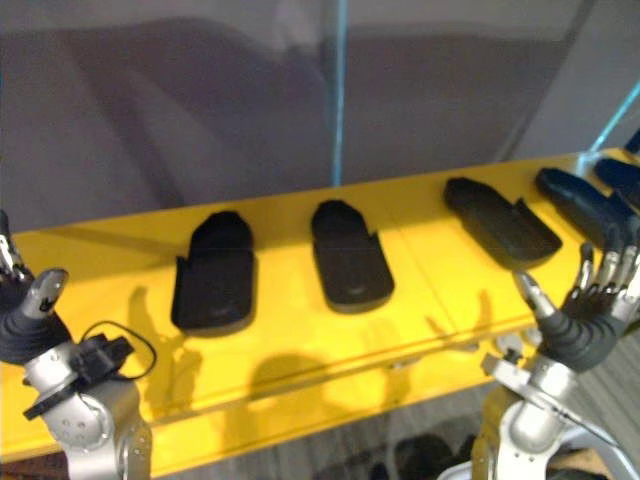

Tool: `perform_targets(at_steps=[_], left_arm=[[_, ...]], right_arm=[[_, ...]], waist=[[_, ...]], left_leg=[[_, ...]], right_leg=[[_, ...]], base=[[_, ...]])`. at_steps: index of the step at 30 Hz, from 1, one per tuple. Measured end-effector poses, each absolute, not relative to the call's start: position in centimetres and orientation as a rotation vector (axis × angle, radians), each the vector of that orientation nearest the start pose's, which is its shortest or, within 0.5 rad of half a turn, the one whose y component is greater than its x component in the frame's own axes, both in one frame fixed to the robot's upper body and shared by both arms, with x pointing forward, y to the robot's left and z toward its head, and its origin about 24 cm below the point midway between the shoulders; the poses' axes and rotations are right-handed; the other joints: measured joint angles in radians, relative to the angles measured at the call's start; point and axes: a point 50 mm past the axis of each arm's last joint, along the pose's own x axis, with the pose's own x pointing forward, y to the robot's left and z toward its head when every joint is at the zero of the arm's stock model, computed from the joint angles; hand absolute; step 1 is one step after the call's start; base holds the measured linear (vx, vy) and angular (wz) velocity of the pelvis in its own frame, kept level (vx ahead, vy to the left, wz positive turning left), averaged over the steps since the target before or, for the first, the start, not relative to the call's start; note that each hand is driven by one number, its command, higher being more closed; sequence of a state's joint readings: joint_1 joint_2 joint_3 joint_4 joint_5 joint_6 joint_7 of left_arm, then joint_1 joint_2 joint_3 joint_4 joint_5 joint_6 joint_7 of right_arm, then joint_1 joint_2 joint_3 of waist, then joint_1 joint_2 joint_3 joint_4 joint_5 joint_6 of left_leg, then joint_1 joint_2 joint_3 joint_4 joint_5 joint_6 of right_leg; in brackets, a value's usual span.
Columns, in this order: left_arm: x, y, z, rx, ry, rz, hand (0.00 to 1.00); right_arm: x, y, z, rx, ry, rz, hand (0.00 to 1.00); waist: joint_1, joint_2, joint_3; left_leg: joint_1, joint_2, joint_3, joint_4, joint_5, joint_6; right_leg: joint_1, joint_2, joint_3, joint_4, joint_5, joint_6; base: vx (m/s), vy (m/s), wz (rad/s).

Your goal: Walk over and take plastic housings, then place them on the shelf

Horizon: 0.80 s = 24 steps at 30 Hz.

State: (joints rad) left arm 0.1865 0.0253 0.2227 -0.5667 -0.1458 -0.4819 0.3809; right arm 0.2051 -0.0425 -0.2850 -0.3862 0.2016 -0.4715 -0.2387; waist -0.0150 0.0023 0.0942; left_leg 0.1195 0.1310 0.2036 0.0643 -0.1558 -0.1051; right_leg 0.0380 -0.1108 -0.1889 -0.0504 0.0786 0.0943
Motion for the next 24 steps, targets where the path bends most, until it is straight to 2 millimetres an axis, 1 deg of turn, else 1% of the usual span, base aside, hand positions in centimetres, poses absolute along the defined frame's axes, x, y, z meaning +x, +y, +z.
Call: perform_targets(at_steps=[4, 5, 6, 7, 8, 9, 10, 11, 12, 13, 14, 16, 17, 20, 22, 24], left_arm=[[15.8, 22.8, 16.3, -0.106, -0.864, 0.592, 0.00], [15.7, 22.9, 16.2, -0.098, -0.861, 0.596, 0.00], [15.4, 23.3, 16.1, -0.080, -0.856, 0.615, 0.00], [15.1, 23.8, 16.0, -0.059, -0.849, 0.639, 0.00], [14.8, 24.0, 15.9, -0.050, -0.843, 0.656, 0.00], [14.3, 24.4, 15.6, -0.030, -0.826, 0.681, 0.00], [13.7, 24.8, 15.4, -0.011, -0.813, 0.703, 0.00], [13.3, 24.8, 15.4, -0.003, -0.812, 0.709, 0.00], [12.9, 24.6, 15.6, -0.001, -0.824, 0.705, 0.00], [12.9, 24.5, 15.8, 0.000, -0.838, 0.694, 0.00], [13.0, 24.3, 16.1, -0.003, -0.861, 0.676, 0.00], [13.5, 23.9, 16.5, 0.009, -0.886, 0.668, 0.00], [13.8, 23.6, 16.6, -0.001, -0.895, 0.664, 0.00], [14.1, 23.3, 17.1, 0.019, -0.925, 0.669, 0.00], [14.0, 23.3, 17.6, 0.019, -0.959, 0.664, 0.00], [14.0, 23.3, 17.8, 0.030, -0.972, 0.645, 0.00]], right_arm=[[18.0, -23.9, 12.6, 0.091, -0.672, -0.534, 0.00], [18.0, -23.9, 12.6, 0.092, -0.673, -0.533, 0.00], [18.4, -23.8, 12.5, 0.099, -0.674, -0.528, 0.00], [18.9, -23.4, 12.8, 0.108, -0.685, -0.503, 0.00], [19.2, -23.1, 13.1, 0.109, -0.697, -0.476, 0.00], [19.8, -22.5, 13.7, 0.103, -0.722, -0.415, 0.00], [20.3, -22.1, 14.4, 0.103, -0.746, -0.366, 0.00], [20.5, -22.0, 14.6, 0.106, -0.759, -0.350, 0.00], [20.6, -21.8, 15.0, 0.104, -0.779, -0.334, 0.00], [20.7, -21.8, 15.1, 0.103, -0.783, -0.334, 0.00], [20.6, -21.9, 15.1, 0.101, -0.786, -0.334, 0.00], [20.6, -21.7, 15.2, 0.102, -0.795, -0.326, 0.00], [20.6, -21.8, 15.2, 0.100, -0.795, -0.327, 0.00], [20.7, -21.7, 15.3, 0.102, -0.801, -0.311, 0.00], [21.1, -21.8, 15.5, 0.109, -0.804, -0.306, 0.00], [21.5, -21.9, 15.1, 0.105, -0.783, -0.318, 0.00]], waist=[[0.004, 0.003, 0.001], [0.004, 0.002, 0.001], [0.011, -0.006, 0.012], [0.032, -0.019, 0.038], [0.041, -0.019, 0.048], [0.060, -0.007, 0.066], [0.073, 0.004, 0.074], [0.079, 0.018, 0.068], [0.084, 0.043, 0.054], [0.082, 0.049, 0.053], [0.076, 0.050, 0.048], [0.060, 0.026, 0.047], [0.052, 0.020, 0.046], [0.053, 0.019, 0.044], [0.054, 0.021, 0.042], [0.057, 0.021, 0.042]], left_leg=[[0.003, -0.007, -0.002, -0.022, 0.013, 0.003], [0.003, -0.007, -0.003, -0.013, 0.011, 0.007], [-0.015, -0.010, -0.015, 0.049, 0.001, 0.021], [-0.050, -0.018, -0.077, 0.179, -0.017, 0.053], [-0.076, -0.023, -0.126, 0.255, -0.028, 0.071], [-0.112, -0.038, -0.228, 0.399, -0.038, 0.086], [-0.136, -0.051, -0.306, 0.501, -0.049, 0.090], [-0.137, -0.054, -0.337, 0.529, -0.071, 0.087], [-0.127, -0.054, -0.378, 0.532, -0.100, 0.090], [-0.116, -0.054, -0.382, 0.514, -0.108, 0.084], [-0.102, -0.060, -0.361, 0.468, -0.108, 0.082], [-0.082, -0.066, -0.320, 0.383, -0.111, 0.077], [-0.064, -0.066, -0.317, 0.334, -0.114, 0.072], [-0.041, -0.066, -0.314, 0.281, -0.121, 0.063], [-0.034, -0.065, -0.307, 0.249, -0.142, 0.074], [-0.033, -0.065, -0.305, 0.243, -0.163, 0.073]], right_leg=[[-0.001, -0.003, 0.002, -0.015, 0.003, 0.004], [-0.002, -0.003, 0.005, -0.015, 0.002, 0.003], [-0.005, -0.006, 0.031, -0.015, -0.003, -0.003], [-0.004, -0.011, 0.074, -0.006, -0.004, -0.006], [-0.005, -0.009, 0.100, 0.005, -0.006, -0.010], [-0.006, 0.003, 0.158, 0.027, -0.014, -0.021], [-0.014, 0.025, 0.217, 0.045, -0.021, -0.031], [-0.022, 0.031, 0.244, 0.049, -0.023, -0.033], [-0.044, 0.054, 0.283, 0.057, -0.022, -0.034], [-0.056, 0.059, 0.296, 0.063, -0.020, -0.034], [-0.082, 0.059, 0.311, 0.073, -0.014, -0.032], [-0.123, 0.046, 0.334, 0.067, 0.008, -0.024], [-0.127, 0.043, 0.334, 0.049, 0.032, -0.013], [-0.128, 0.042, 0.334, 0.040, 0.045, -0.004], [-0.148, 0.044, 0.343, 0.041, 0.054, 0.008], [-0.163, 0.047, 0.357, 0.046, 0.066, 0.018]], base=[[0.00, 0.002, 0.06], [0.02, -0.012, -0.17], [-0.01, -0.118, -0.54], [-0.06, -0.212, -0.77], [-0.12, -0.327, -1.18], [-0.16, -0.321, -1.41], [-0.13, -0.251, -1.45], [-0.09, -0.196, -1.40], [-0.03, -0.111, -0.96], [-0.03, -0.121, -0.93], [-0.04, -0.069, -0.50], [-0.03, -0.087, -0.41], [-0.01, -0.100, -0.27], [-0.01, -0.024, -0.14], [-0.04, 0.040, -0.09], [-0.07, 0.062, -0.17]])
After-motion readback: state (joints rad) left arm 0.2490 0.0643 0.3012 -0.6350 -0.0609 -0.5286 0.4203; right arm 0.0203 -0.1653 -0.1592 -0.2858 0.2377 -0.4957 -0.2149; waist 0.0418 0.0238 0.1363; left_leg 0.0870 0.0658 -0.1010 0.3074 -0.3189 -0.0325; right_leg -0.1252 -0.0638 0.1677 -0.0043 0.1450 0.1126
